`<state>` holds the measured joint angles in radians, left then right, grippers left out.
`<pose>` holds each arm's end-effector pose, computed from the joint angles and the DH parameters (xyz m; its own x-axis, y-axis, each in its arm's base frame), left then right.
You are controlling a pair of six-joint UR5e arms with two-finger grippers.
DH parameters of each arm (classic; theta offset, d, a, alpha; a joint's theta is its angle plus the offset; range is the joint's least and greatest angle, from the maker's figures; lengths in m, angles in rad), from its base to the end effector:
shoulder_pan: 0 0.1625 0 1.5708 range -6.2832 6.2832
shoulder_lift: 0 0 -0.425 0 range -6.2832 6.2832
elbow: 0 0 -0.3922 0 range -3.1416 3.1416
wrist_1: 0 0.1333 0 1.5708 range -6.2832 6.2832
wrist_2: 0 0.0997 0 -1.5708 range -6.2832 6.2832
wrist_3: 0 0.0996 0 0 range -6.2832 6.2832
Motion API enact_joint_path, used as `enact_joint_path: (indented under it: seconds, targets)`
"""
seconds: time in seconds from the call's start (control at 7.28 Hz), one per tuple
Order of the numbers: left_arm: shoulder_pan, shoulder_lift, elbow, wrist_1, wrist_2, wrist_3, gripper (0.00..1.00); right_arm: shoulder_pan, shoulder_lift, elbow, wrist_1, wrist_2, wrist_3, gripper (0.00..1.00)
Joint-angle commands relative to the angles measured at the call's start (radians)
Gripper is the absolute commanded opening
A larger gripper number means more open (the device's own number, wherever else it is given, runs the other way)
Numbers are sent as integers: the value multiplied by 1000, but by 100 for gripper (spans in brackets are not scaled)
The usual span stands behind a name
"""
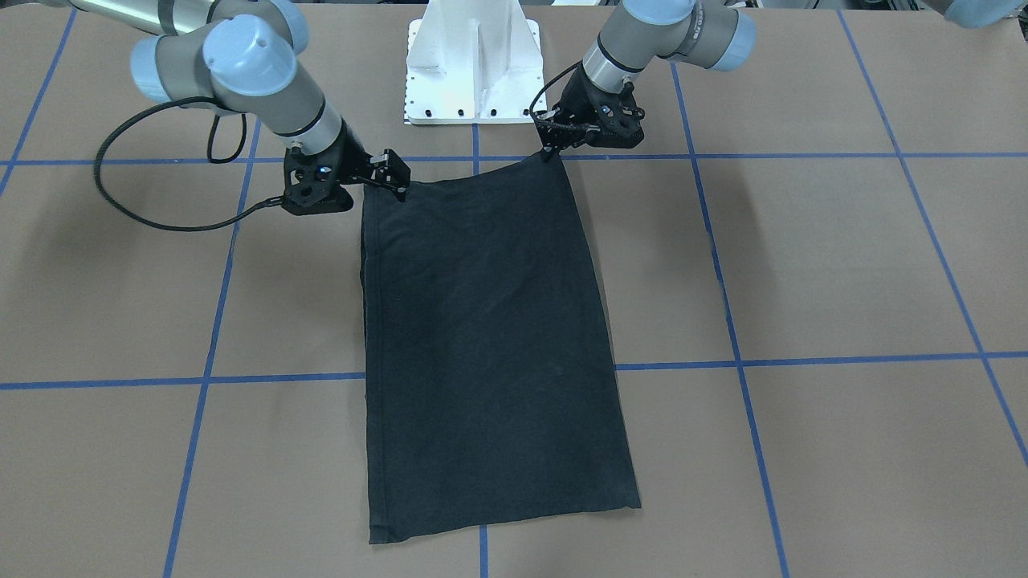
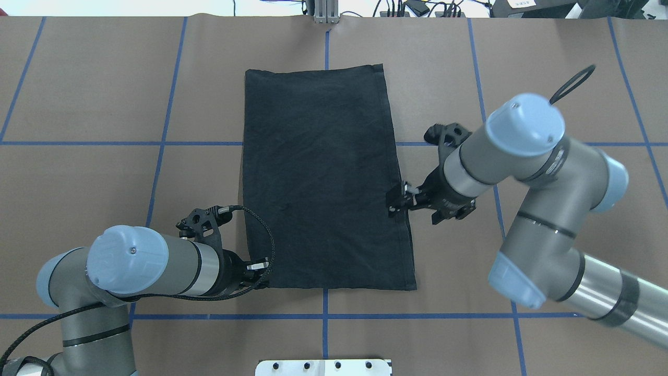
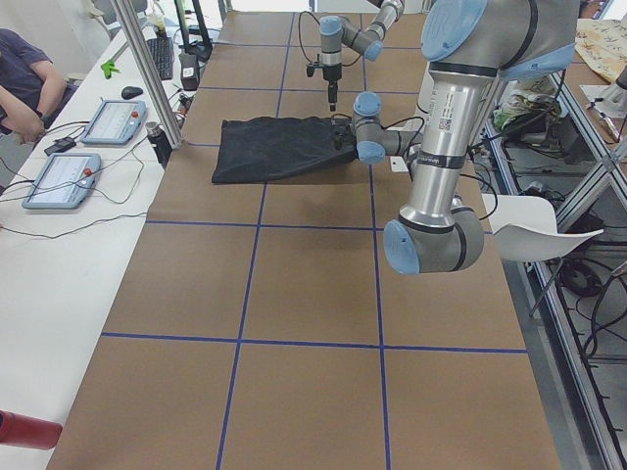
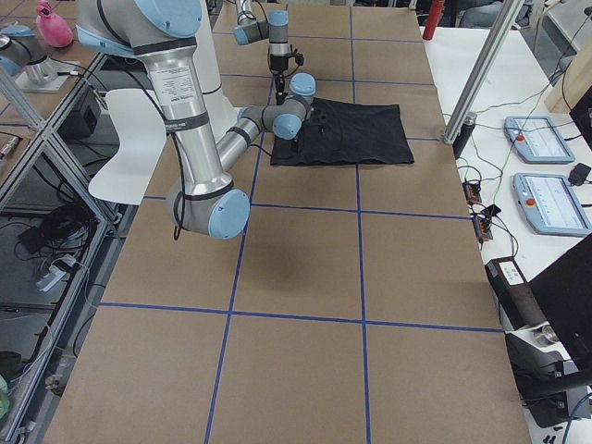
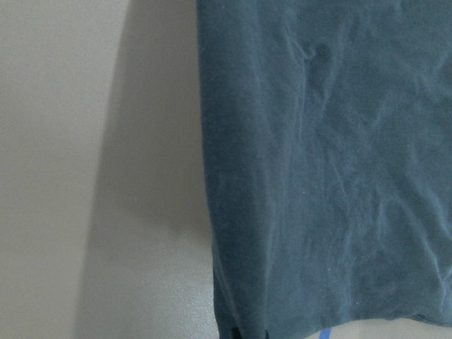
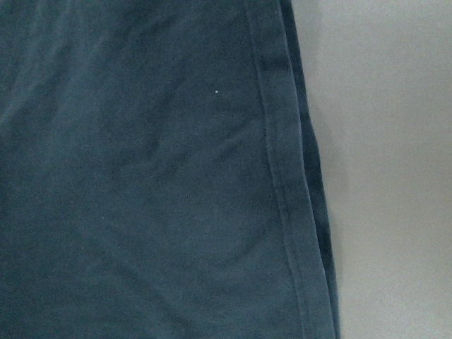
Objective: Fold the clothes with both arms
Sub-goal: 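Grasp both near corners of the shirt with both grippers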
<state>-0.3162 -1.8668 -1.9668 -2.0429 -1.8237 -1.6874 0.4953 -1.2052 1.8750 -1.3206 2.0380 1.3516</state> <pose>0.4928 -0.2753 0.2653 0.3638 -0.2375 -0.9007 0.1258 0.9706 -0.2051 -0.4775 -0.3585 0.2905 0.5440 0.0732 0.8359 0.0094 0.9956 -0.0933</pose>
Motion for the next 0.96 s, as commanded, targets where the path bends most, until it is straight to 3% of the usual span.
enact_joint_path:
  seconds: [0.0,0.82]
  targets:
    - [2,-6,-1,1,-3,0,0,-60,-13,-1,0,-78,6,100]
    - [3,-17,0,1,-3,0,0,-101,-47,-14,-2,-70,6,100]
